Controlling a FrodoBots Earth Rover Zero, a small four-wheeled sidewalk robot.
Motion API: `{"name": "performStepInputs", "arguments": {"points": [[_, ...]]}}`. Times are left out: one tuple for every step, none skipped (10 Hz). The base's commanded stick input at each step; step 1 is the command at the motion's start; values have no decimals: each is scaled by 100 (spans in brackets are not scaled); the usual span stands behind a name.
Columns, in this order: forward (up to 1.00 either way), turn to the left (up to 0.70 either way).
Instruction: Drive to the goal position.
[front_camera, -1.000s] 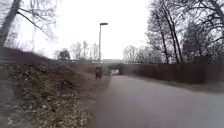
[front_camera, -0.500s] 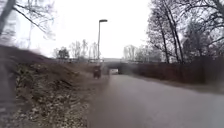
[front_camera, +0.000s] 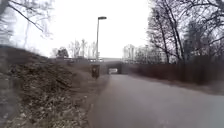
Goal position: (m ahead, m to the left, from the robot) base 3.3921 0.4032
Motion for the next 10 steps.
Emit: {"name": "performStepInputs", "arguments": {"points": [[70, 0], [70, 0], [70, 0], [70, 0], [70, 0], [70, 0], [70, 0], [70, 0], [70, 0], [70, 0]]}}
